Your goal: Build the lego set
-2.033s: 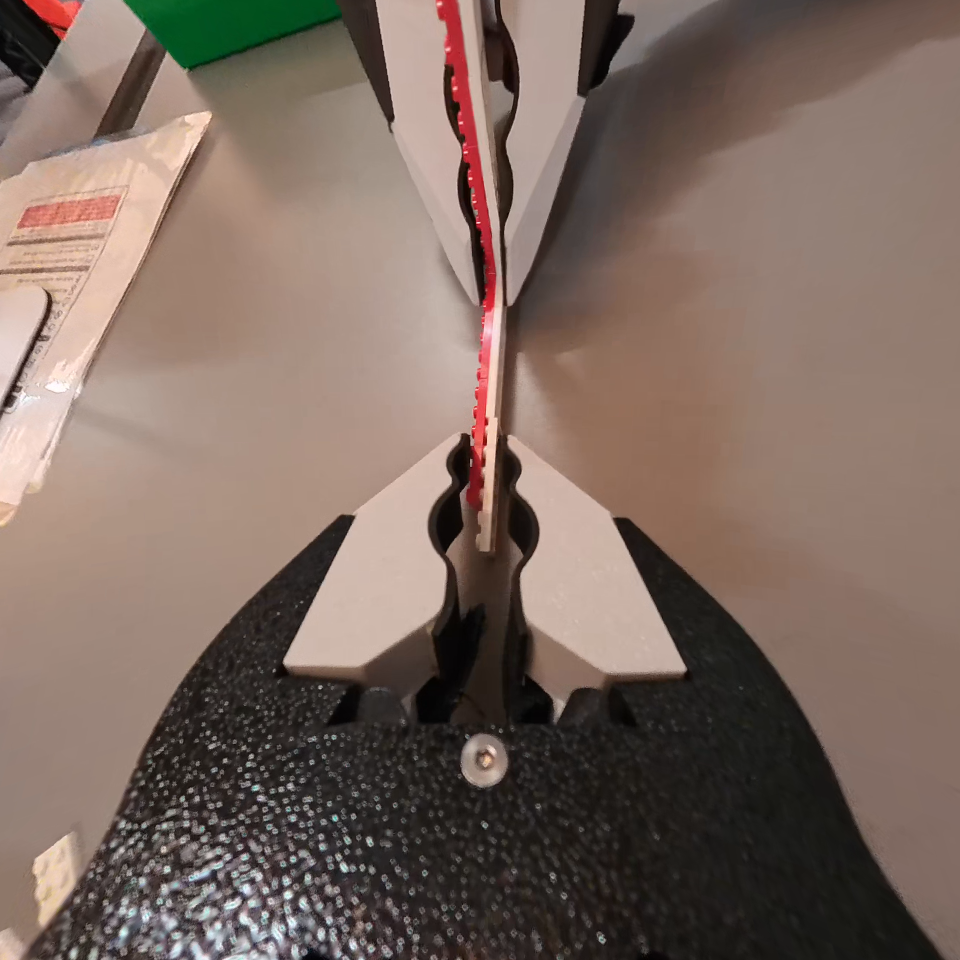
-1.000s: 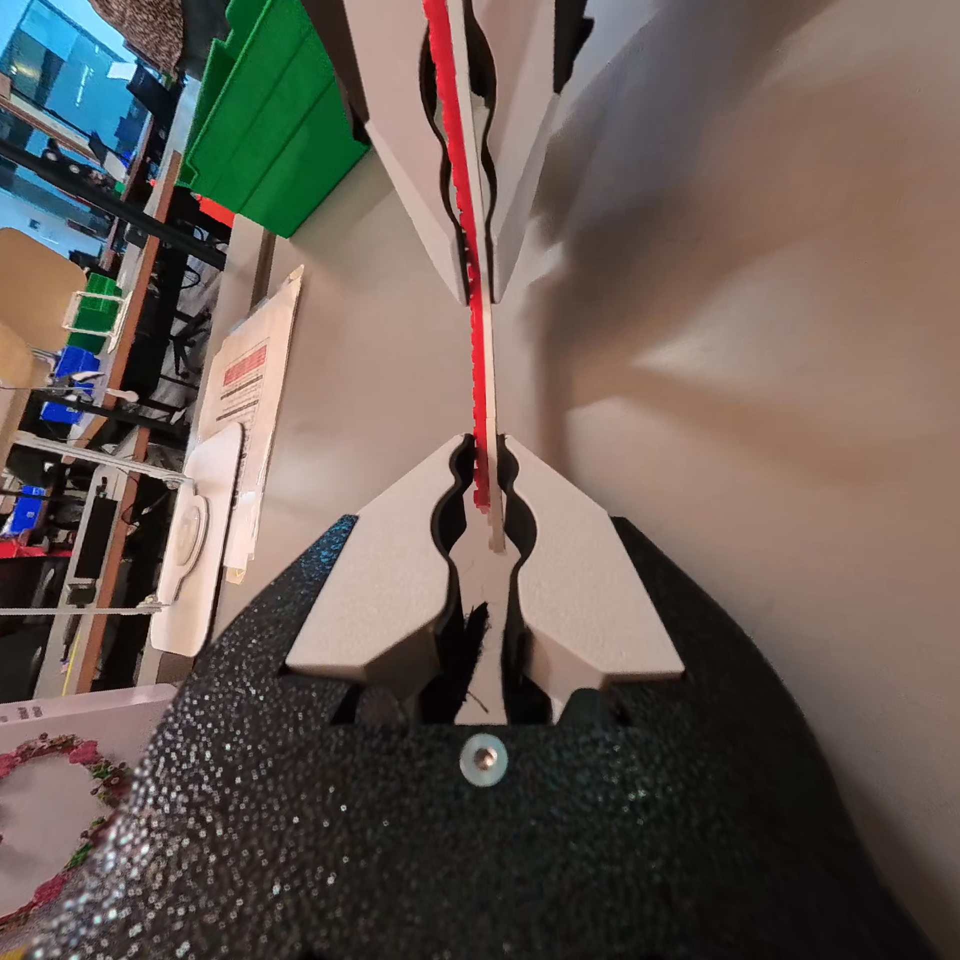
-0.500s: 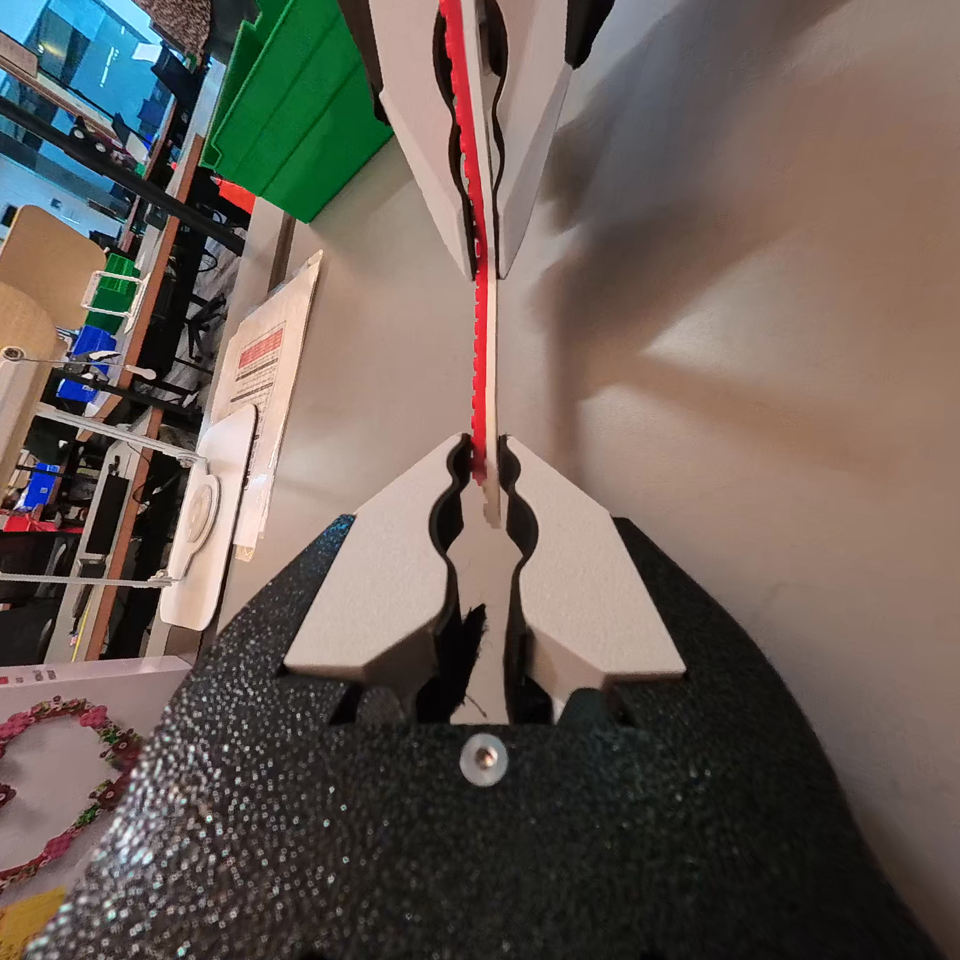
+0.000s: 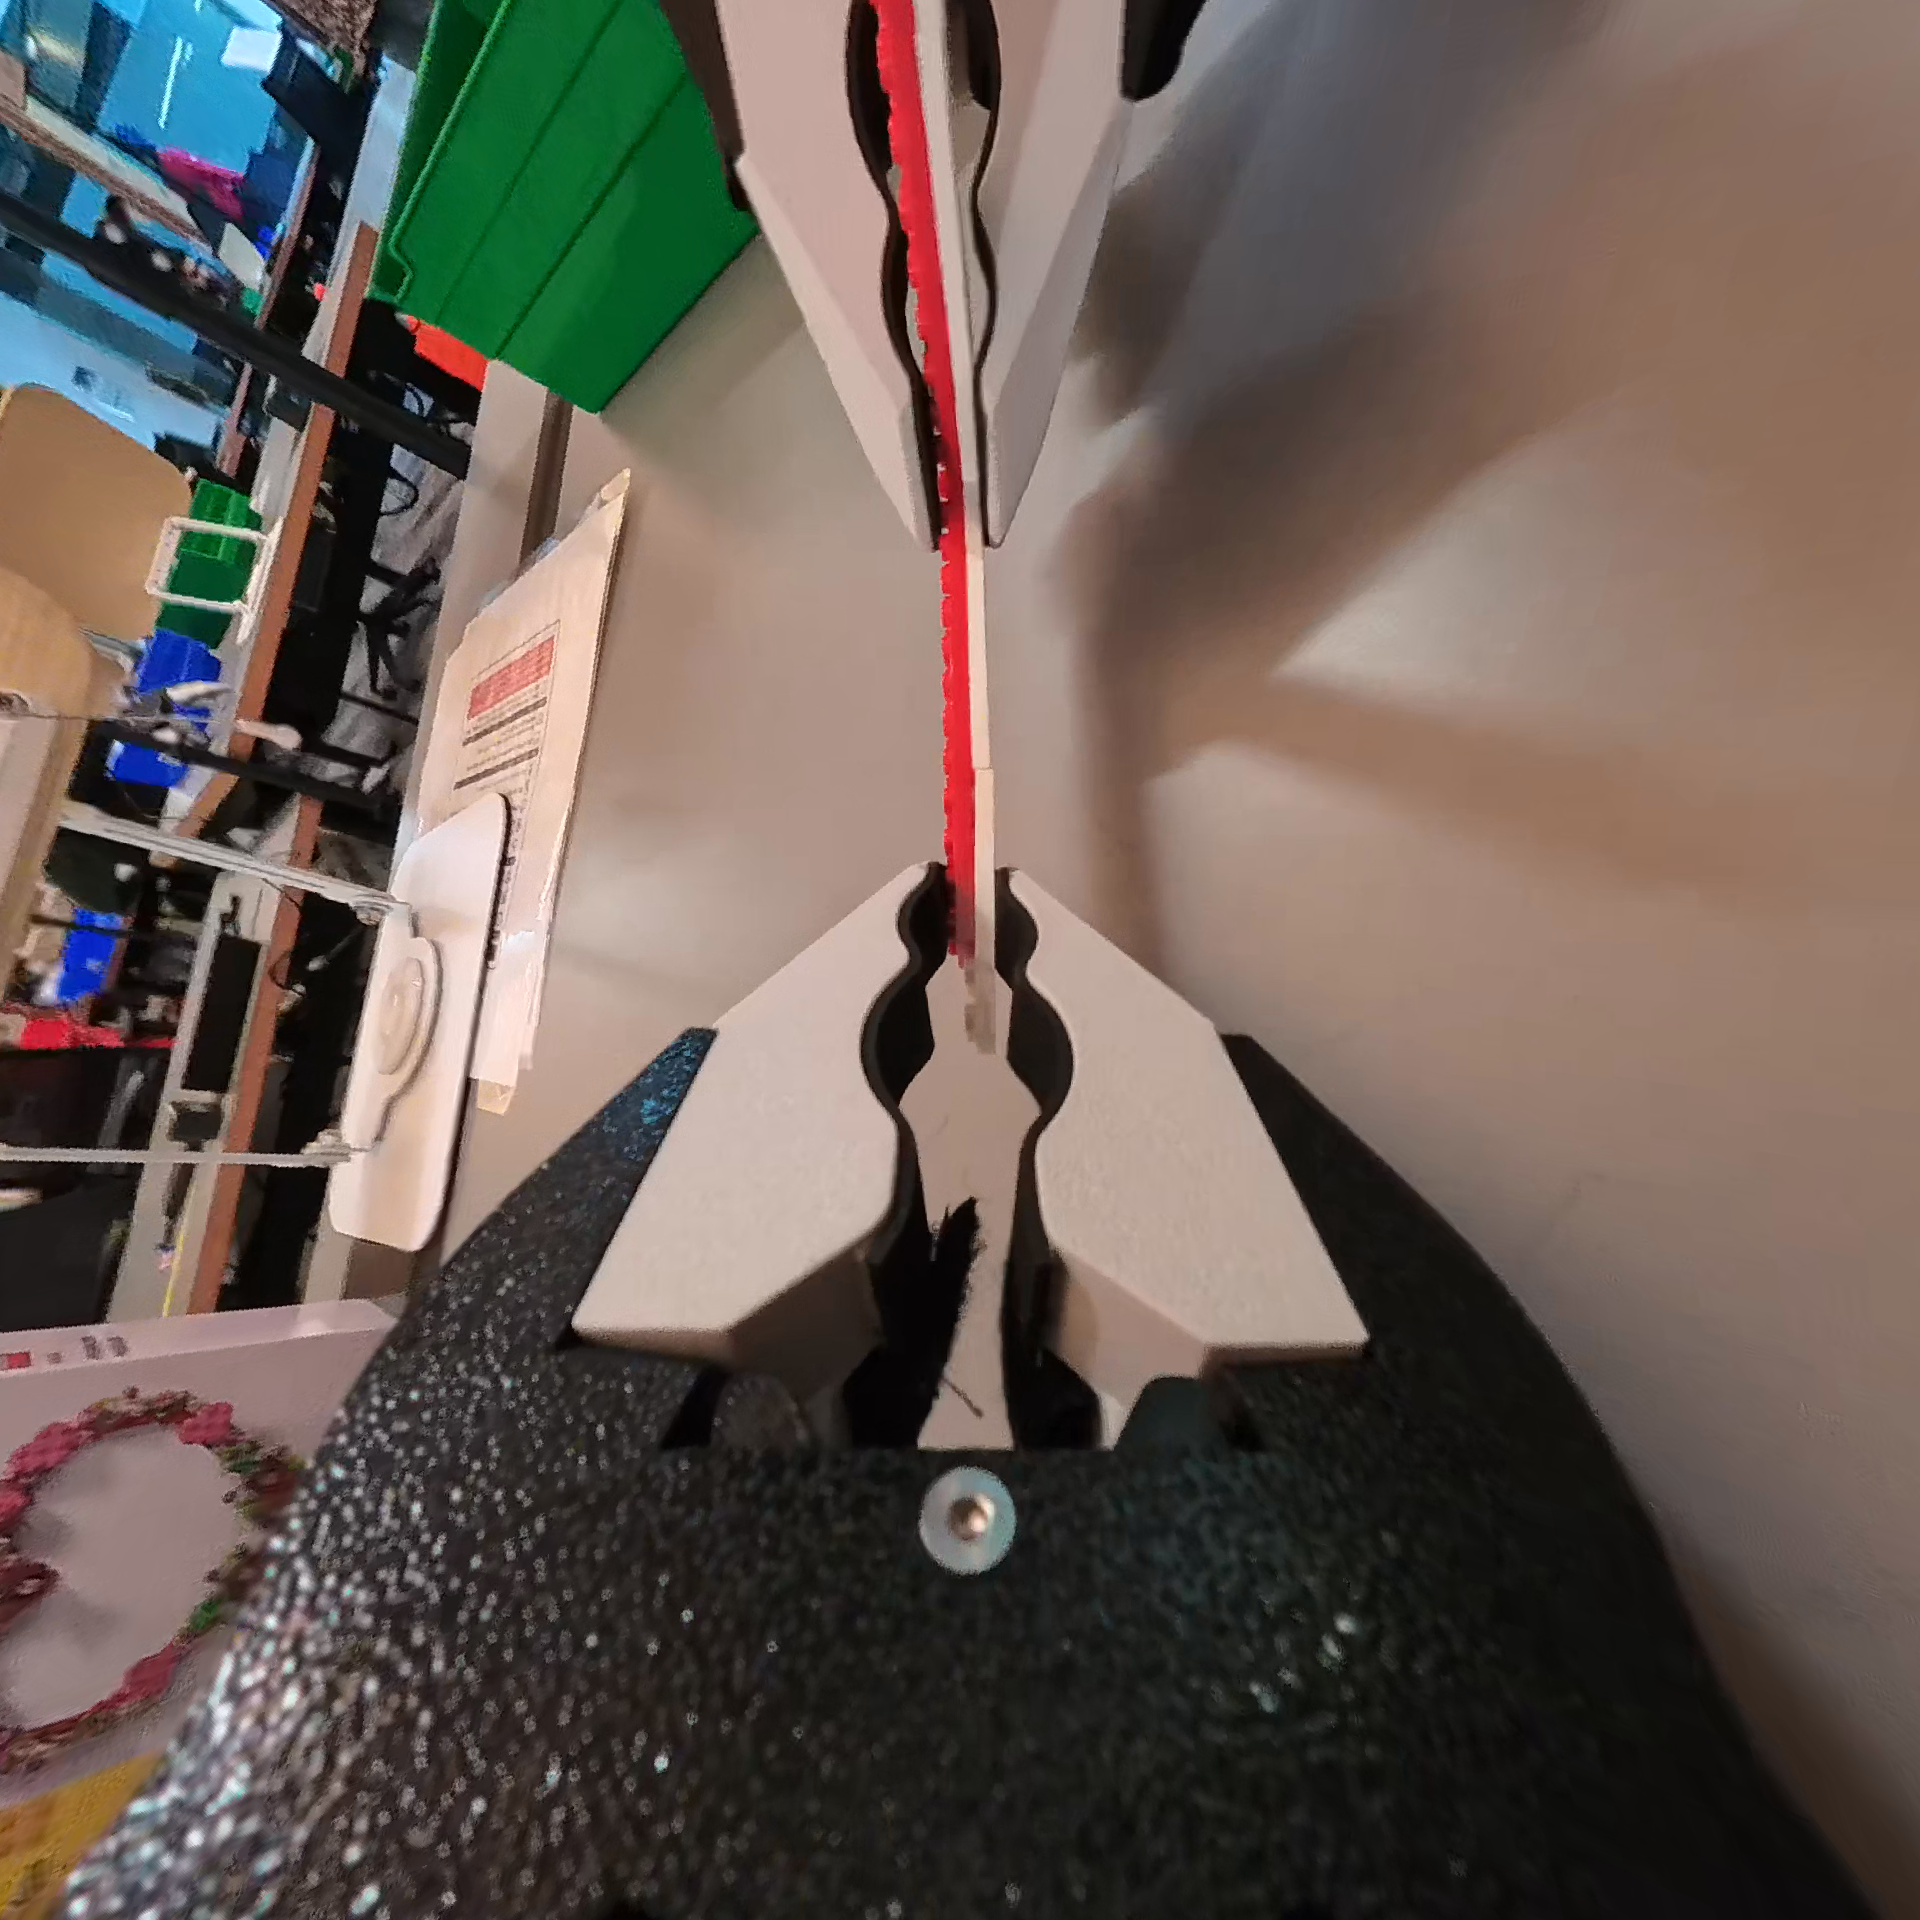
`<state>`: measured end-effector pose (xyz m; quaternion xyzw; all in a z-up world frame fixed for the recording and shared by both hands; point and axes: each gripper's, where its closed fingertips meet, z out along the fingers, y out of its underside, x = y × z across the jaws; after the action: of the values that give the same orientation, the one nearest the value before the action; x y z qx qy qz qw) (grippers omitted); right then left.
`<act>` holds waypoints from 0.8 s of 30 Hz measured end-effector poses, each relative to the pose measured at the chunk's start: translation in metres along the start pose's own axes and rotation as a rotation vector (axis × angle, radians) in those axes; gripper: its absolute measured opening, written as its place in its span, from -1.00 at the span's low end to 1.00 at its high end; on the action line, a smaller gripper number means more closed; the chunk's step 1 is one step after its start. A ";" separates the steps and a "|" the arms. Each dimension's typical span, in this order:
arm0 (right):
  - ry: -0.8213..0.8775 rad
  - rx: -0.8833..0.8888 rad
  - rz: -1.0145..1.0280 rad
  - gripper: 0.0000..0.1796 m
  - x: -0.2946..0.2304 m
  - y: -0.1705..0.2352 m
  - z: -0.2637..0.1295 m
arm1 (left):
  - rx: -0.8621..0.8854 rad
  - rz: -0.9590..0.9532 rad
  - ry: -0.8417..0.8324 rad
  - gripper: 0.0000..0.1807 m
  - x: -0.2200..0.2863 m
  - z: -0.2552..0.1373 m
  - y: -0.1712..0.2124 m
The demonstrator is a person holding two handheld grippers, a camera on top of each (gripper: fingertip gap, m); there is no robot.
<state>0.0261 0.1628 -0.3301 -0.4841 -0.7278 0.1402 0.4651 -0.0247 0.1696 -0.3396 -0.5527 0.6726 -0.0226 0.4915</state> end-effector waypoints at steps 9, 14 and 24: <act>0.002 0.013 0.009 -0.93 0.000 -0.003 -0.001 | -0.004 0.052 -0.101 -0.90 -0.004 0.006 -0.001; 0.011 0.014 0.002 -0.93 0.001 -0.003 0.002 | -0.007 0.027 -0.062 -0.93 -0.002 0.004 -0.001; 0.028 0.011 -0.008 -0.93 0.005 -0.004 -0.001 | -0.021 0.006 -0.062 -0.94 -0.005 0.003 -0.001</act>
<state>0.0236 0.1647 -0.3243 -0.4805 -0.7224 0.1357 0.4783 -0.0227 0.1750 -0.3372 -0.5560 0.6590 0.0030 0.5065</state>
